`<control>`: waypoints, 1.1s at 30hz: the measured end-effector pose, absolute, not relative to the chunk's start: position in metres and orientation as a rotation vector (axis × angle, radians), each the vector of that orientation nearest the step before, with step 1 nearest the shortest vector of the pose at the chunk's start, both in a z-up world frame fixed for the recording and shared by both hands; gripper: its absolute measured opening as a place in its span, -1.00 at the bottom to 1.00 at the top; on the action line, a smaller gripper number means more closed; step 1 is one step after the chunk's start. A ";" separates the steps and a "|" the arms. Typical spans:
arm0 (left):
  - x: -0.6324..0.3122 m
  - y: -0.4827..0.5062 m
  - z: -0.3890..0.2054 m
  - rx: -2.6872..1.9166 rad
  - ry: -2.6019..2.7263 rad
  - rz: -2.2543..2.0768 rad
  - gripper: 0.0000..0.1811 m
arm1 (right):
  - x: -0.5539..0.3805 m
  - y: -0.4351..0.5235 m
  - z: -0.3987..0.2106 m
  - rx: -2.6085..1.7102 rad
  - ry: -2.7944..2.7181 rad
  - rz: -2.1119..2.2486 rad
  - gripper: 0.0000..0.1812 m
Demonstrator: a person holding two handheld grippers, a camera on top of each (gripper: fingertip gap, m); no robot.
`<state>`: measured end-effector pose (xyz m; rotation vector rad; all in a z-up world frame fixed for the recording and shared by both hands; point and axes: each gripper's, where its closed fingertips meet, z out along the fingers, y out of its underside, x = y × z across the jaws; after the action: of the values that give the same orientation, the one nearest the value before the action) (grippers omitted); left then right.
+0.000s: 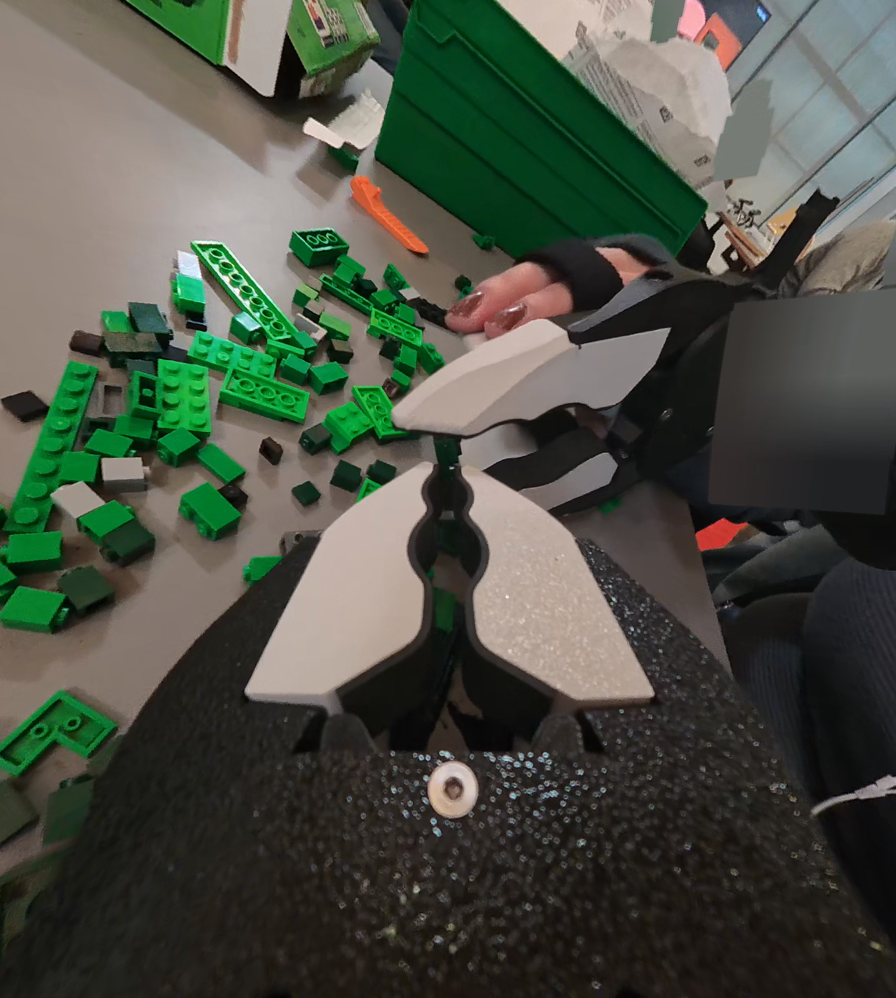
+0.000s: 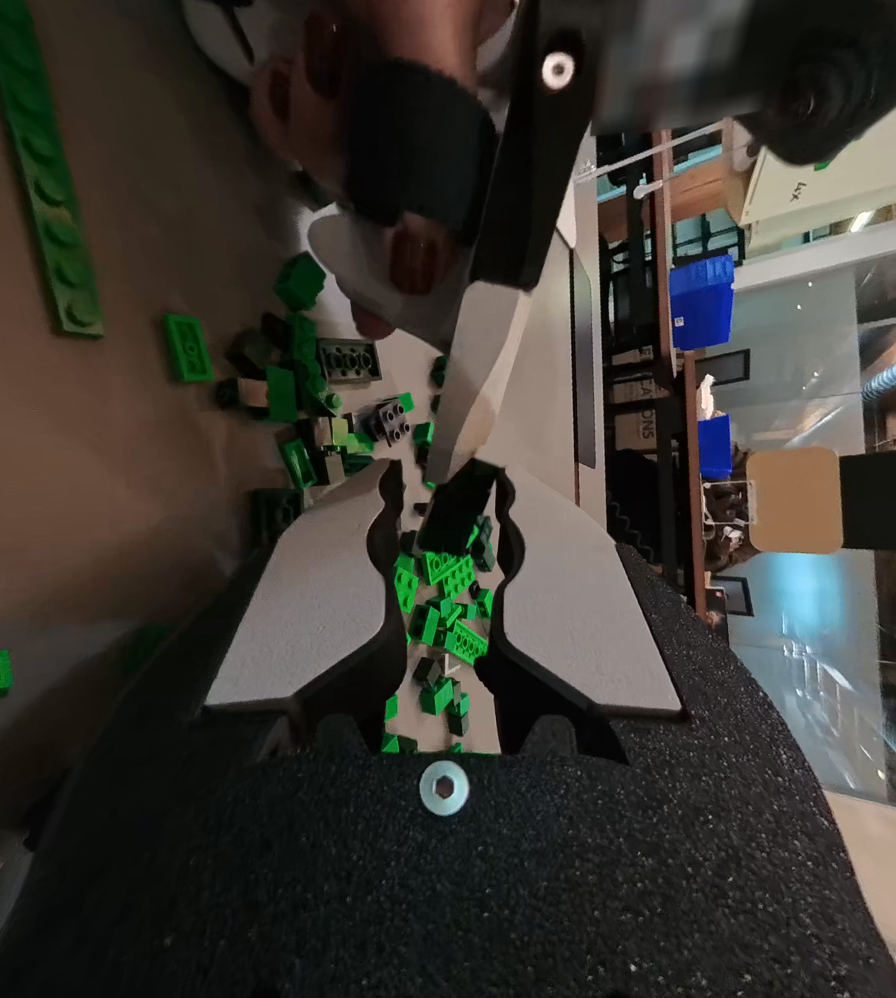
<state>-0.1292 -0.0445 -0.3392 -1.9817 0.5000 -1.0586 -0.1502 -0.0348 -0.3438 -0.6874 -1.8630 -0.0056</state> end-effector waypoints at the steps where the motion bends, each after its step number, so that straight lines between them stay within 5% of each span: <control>1: -0.127 -0.046 -0.341 -1.994 0.526 -1.050 -0.97 | -0.151 -0.036 -0.343 -0.678 -1.863 -0.013 -0.72; 15: -0.144 -0.036 -0.337 -1.986 0.264 -1.264 -0.98 | -0.166 -0.026 -0.332 -0.380 -1.666 -0.431 -0.73; 33: -0.155 -0.028 -0.334 -1.942 0.140 -1.245 -1.00 | -0.173 -0.019 -0.326 -0.476 -1.561 -0.325 -0.72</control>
<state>-0.1553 -0.0277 -0.3337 -1.9422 0.1395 -1.2449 -0.1726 -0.0187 -0.3264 -0.4756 -1.5611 -0.3248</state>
